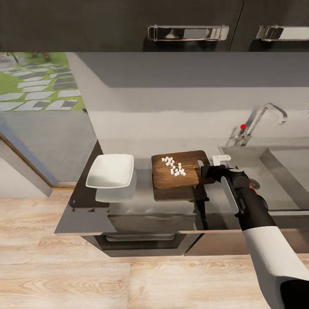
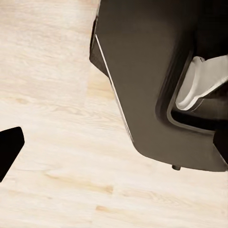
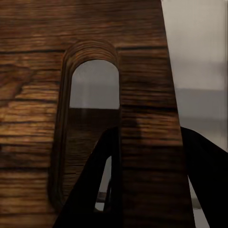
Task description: In the kitchen, take the Vidalia onion out of the sink, dice it on the chopping board with the paring knife, put the diced onion into the bowl on the countertop, then place both the paring knife and the chopping board into the sink.
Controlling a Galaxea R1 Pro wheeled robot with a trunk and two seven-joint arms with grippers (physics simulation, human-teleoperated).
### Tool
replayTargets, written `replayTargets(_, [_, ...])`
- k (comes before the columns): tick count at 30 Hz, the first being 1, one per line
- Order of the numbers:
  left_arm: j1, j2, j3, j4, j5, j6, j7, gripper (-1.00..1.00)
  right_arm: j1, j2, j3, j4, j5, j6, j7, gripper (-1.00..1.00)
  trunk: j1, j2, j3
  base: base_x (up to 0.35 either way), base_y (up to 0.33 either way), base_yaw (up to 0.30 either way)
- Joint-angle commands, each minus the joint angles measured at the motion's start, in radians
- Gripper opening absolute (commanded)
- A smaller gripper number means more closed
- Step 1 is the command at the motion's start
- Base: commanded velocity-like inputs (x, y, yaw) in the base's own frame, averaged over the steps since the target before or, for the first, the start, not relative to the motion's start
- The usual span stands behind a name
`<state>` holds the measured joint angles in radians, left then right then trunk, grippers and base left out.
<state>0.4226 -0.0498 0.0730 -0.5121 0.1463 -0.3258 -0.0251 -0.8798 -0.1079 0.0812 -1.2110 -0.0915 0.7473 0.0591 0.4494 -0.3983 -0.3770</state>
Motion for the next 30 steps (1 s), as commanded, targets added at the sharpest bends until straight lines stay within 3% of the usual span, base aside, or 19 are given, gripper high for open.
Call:
replayTargets(1, [0.001, -0.001, 0.002, -0.049, 0.005, 0.002, 0.0, 1.0, -0.001, -0.001, 0.002, -0.001, -0.01, 0.004, -0.004, -1.0, 0.001, -0.002, 0.0, 0.0, 0.0, 0.0])
replayTargets(5, [0.001, -0.003, -0.003, -0.183, -0.002, 0.014, 0.003, 1.0, -0.001, -0.001, 0.002, -0.001, -0.01, 0.004, -0.004, -1.0, 0.001, -0.002, 0.006, 0.0, 0.0, 0.0])
replayTargets(6, [0.001, -0.006, -0.004, -0.212, -0.007, 0.049, 0.003, 1.0, -0.001, -0.001, 0.002, -0.001, -0.01, 0.004, -0.004, -1.0, 0.001, -0.002, 0.008, 0.0, 0.0, 0.0])
replayTargets(7, [0.001, -0.007, -0.005, -0.25, -0.013, 0.125, 0.004, 1.0, -0.001, -0.001, 0.002, -0.001, -0.01, 0.004, -0.004, -1.0, 0.001, -0.002, 0.01, 0.0, 0.0, 0.0])
replayTargets(9, [0.001, -0.007, -0.005, -0.354, -0.019, 0.342, 0.016, 1.0, -0.001, -0.001, 0.002, -0.001, -0.01, 0.004, -0.004, -1.0, 0.001, -0.002, 0.013, 0.0, 0.0, 0.0])
replayTargets(11, [0.001, -0.003, -0.003, -0.416, -0.02, 0.449, 0.079, 1.0, -0.001, -0.001, 0.002, -0.001, -0.01, 0.004, -0.004, -1.0, 0.001, -0.002, 0.016, 0.0, 0.0, 0.0])
replayTargets(13, [0.001, -0.001, -0.003, -0.436, -0.019, 0.49, 0.196, 1.0, -0.001, -0.001, 0.002, -0.002, -0.01, 0.004, -0.004, -1.0, 0.001, -0.002, 0.019, 0.0, 0.0, 0.0])
replayTargets(16, [0.001, -0.001, -0.002, -0.411, -0.015, 0.501, 0.288, 1.0, -0.001, -0.001, 0.002, -0.002, -0.01, 0.004, -0.004, -1.0, 0.001, -0.002, 0.024, 0.0, 0.0, 0.0])
replayTargets(23, [0.001, 0.028, 0.003, -0.382, 0.006, 0.497, 0.292, 1.0, -0.001, -0.001, 0.002, -0.002, -0.01, 0.004, -0.004, -1.0, 0.001, -0.002, 0.035, 0.0, 0.0, 0.0])
replayTargets(25, [0.001, 0.036, 0.004, -0.347, 0.03, 0.458, 0.24, 1.0, -0.001, -0.001, 0.002, -0.002, -0.01, 0.004, -0.004, -1.0, 0.001, -0.002, 0.038, 0.0, 0.0, 0.0])
replayTargets(28, [0.001, 0.052, 0.004, -0.302, 0.042, 0.351, 0.102, 1.0, -0.001, -0.001, 0.002, -0.002, -0.01, 0.004, -0.004, -1.0, 0.001, -0.002, 0.043, 0.0, 0.0, 0.0])
replayTargets(30, [0.001, 0.056, 0.005, -0.283, 0.043, 0.323, 0.066, 1.0, -0.001, -0.001, 0.002, -0.002, -0.01, 0.004, -0.004, -1.0, 0.001, -0.002, 0.047, 0.0, 0.0, 0.0])
